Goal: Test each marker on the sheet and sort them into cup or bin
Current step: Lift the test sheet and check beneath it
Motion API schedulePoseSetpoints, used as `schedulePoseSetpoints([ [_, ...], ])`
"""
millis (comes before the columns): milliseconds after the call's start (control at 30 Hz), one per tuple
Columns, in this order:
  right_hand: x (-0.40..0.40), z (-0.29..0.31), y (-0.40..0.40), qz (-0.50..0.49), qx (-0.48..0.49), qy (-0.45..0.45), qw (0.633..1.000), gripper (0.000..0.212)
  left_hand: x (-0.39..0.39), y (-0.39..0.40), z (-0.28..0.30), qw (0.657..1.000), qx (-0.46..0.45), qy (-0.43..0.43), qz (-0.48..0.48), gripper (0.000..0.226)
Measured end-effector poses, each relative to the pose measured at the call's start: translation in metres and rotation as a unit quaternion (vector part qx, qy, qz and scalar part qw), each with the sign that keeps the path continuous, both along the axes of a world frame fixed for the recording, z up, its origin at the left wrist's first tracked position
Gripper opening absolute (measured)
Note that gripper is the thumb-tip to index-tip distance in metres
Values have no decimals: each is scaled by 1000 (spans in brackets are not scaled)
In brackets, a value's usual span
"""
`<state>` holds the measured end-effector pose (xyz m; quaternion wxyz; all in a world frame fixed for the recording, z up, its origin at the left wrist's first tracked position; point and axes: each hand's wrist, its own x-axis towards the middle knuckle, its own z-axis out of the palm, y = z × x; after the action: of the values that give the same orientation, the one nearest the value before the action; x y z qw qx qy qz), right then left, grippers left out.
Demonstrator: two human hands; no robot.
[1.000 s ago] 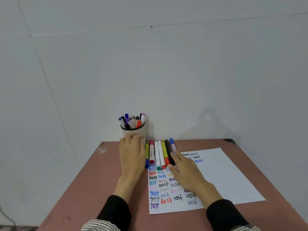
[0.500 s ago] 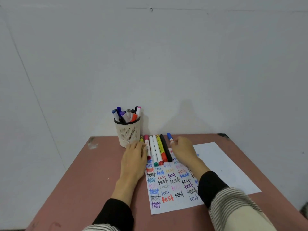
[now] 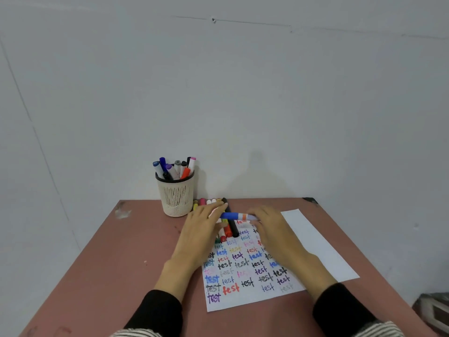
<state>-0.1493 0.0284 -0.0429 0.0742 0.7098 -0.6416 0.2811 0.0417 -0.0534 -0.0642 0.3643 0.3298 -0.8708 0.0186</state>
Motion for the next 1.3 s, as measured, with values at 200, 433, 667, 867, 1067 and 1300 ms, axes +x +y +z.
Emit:
schedulePoseSetpoints([
  [200,1,-7,12,32,24,52,998,23,-1,6,1,999,-14,-46,-16,28],
  [433,1,-6,12,16,1,157,988,42,-2,9,4,997,-40,-73,2,24],
  [667,-6,1,19,-20,7,89,996,32,13,0,6,999,-3,17,34,20],
  [867,-19,5,17,-8,60,-304,951,14,-1,8,6,988,108,104,29,23],
  [1067,-29,21,17,75,13,-673,736,23,-10,14,-1,948,211,234,46,19],
  [1300,-31,4,7,-77,-39,-515,853,33,-9,8,-3,945,212,239,62,23],
])
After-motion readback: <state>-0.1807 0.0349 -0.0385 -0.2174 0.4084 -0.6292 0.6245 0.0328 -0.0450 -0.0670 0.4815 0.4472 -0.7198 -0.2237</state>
